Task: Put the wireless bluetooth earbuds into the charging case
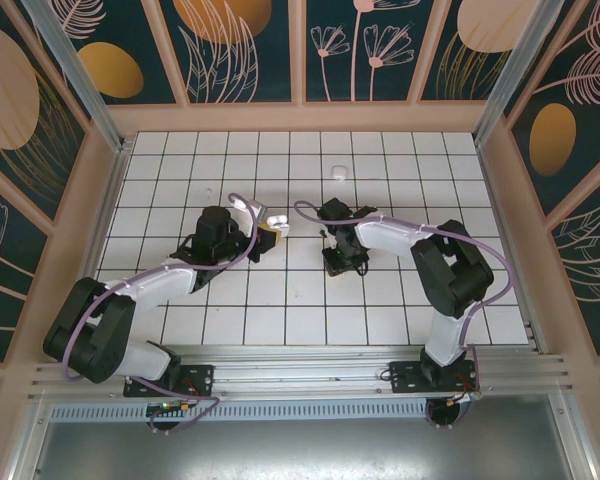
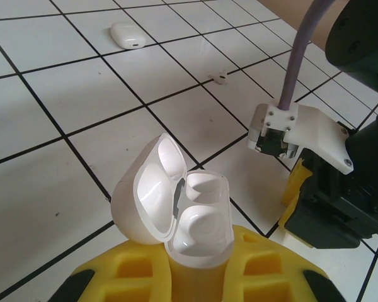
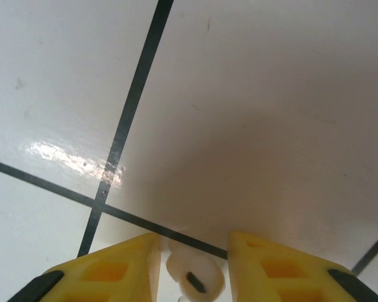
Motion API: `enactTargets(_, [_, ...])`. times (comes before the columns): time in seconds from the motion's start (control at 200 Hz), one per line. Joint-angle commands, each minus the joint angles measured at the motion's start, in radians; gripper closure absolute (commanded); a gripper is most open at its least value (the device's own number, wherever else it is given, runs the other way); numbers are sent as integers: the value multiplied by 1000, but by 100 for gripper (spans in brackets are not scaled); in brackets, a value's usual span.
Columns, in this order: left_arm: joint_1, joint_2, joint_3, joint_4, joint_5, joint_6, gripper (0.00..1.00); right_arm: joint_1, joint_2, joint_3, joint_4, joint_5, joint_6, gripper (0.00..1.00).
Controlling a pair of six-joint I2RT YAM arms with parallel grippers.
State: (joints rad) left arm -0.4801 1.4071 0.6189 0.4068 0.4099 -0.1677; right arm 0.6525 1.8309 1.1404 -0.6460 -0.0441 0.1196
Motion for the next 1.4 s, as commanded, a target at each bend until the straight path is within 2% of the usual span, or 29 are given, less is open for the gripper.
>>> enactTargets(0.0, [1, -35, -11, 8, 9, 17, 100, 6, 15, 4, 4, -14, 8, 61])
enactTargets(0.23, [0, -52, 3, 6, 27, 17, 100, 1, -94, 67, -50, 21, 146, 56])
enactTargets(0.35, [1, -47, 17, 15, 53, 2, 100, -19, -164, 77, -66, 27, 331, 55])
enactTargets(0.44, [0, -38, 25, 27, 76, -15, 100, -46, -225, 19, -23, -13, 503, 55])
enactTargets(0.581, [0, -23, 37, 35, 104, -40, 100, -50, -253, -54, 14, 6, 633, 56])
enactTargets(0.861, [-2, -25, 26, 58, 137, -72, 100, -47, -161, -60, 15, 0, 676, 61])
enactTargets(1.141, [-12, -34, 15, 61, 139, -75, 100, -42, -81, -39, 4, 13, 652, 66])
enactTargets(1.391, [-17, -33, 8, 62, 138, -78, 100, -30, -55, -46, -5, 18, 650, 66])
